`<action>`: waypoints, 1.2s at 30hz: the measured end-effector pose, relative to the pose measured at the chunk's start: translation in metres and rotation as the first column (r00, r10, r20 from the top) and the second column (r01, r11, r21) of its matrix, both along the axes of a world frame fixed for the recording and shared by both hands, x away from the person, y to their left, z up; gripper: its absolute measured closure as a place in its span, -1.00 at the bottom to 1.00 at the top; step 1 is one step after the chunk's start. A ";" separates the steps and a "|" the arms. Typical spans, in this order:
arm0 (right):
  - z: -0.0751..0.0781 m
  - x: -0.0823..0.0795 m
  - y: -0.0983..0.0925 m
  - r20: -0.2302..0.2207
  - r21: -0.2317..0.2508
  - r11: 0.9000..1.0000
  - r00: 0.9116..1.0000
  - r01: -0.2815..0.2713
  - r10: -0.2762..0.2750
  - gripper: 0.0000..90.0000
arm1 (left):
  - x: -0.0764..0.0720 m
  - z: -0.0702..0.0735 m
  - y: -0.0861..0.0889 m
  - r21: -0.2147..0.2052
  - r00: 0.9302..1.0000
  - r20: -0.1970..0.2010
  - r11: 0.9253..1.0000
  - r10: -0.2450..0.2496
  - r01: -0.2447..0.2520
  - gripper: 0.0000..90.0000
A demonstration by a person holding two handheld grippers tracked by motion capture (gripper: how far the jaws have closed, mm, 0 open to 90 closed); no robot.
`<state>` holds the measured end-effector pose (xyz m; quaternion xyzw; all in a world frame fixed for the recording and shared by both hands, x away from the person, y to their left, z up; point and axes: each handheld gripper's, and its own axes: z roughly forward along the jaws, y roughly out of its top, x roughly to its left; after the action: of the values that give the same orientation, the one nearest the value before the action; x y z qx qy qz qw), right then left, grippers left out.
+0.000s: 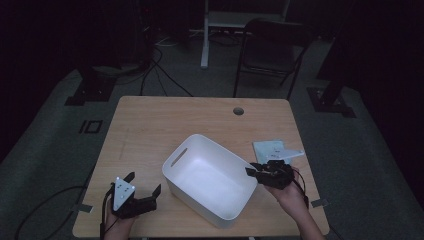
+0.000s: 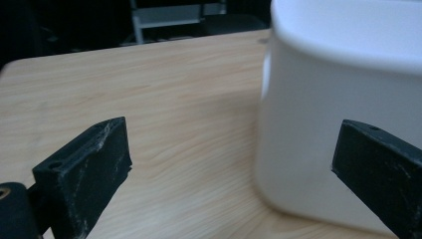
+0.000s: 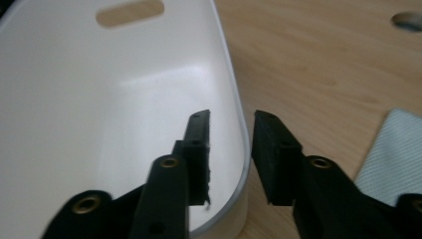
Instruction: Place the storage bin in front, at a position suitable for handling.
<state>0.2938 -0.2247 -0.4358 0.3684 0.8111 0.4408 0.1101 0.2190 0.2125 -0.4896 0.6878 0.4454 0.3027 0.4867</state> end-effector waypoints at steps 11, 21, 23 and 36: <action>0.015 -0.025 -0.012 0.085 0.101 0.993 0.994 0.056 -0.064 0.41 | 0.019 0.042 -0.021 0.025 0.988 0.028 0.988 -0.153 0.152 -0.66; 0.007 -0.024 -0.016 0.086 0.089 0.989 0.988 0.121 -0.128 0.55 | 0.041 0.040 -0.034 0.073 0.994 -0.034 0.991 -0.106 0.108 0.01; 0.005 -0.023 -0.017 0.077 0.093 0.987 0.987 0.134 -0.141 0.58 | 0.044 0.039 -0.033 0.077 0.995 -0.051 0.993 -0.084 0.088 0.16; -0.002 -0.017 -0.009 0.043 0.077 0.991 0.993 0.109 -0.113 0.86 | 0.049 0.039 -0.039 0.082 0.992 -0.092 0.992 -0.087 0.095 0.61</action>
<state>0.2763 -0.2342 -0.4381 0.4062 0.7695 0.4726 0.1400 0.2680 0.1731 -0.4510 0.7404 0.4211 0.2686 0.4499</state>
